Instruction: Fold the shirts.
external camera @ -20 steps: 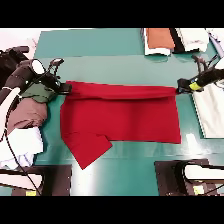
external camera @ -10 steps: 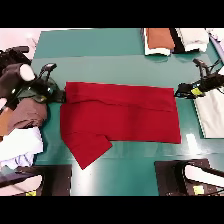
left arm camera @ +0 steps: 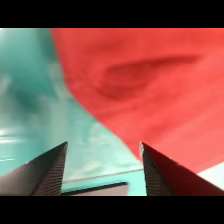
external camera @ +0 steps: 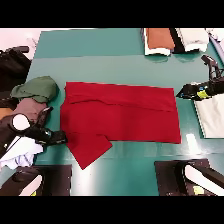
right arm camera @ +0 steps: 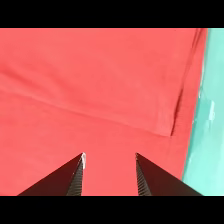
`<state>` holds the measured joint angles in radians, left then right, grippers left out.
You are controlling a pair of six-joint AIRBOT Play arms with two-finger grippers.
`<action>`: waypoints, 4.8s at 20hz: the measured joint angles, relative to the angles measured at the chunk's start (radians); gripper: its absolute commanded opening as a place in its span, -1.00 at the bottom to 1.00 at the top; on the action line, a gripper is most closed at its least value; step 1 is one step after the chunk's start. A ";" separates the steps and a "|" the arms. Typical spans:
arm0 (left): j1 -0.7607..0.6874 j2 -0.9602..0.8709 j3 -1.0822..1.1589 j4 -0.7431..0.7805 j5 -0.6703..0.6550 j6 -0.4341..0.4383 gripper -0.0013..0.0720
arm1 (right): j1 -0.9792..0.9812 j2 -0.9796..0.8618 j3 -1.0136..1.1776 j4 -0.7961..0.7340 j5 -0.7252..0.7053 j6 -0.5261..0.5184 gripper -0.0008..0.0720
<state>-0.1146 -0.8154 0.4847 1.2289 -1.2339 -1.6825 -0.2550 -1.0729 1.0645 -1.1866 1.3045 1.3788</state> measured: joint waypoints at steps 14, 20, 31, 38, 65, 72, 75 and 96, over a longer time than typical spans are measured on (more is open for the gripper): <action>-0.148 0.030 -0.113 -0.225 0.221 0.050 -0.89 | -0.008 0.010 -0.005 0.007 0.080 0.001 0.09; -0.164 0.031 -0.009 -0.150 0.179 0.043 -0.89 | -0.169 0.058 -0.147 -0.092 0.174 0.000 0.76; -0.166 0.030 0.027 -0.127 0.175 0.047 -0.89 | -0.307 0.072 -0.587 0.016 0.071 -0.059 -0.74; -0.166 0.075 0.080 -0.051 0.043 0.074 -0.89 | -0.116 0.105 -0.457 -0.028 0.089 -0.070 -0.93; -0.161 -0.418 0.572 0.231 0.324 0.058 0.56 | 0.077 -0.349 0.220 -0.090 0.094 -0.036 -0.08; -0.161 -0.442 0.676 0.225 0.289 0.058 -0.71 | -0.043 -0.438 0.286 0.138 0.108 -0.142 0.48; -0.166 -0.444 0.696 0.155 0.283 0.058 -0.89 | -0.142 -0.443 0.211 0.170 0.121 -0.181 0.47; -0.523 -0.921 0.961 -0.112 0.492 0.015 -0.89 | 0.011 -0.329 0.295 0.418 0.092 -0.243 -0.93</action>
<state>-0.6380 -1.7363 1.4456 1.1168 -0.7422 -1.6676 -0.2436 -1.4021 1.3598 -0.7685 1.3968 1.1355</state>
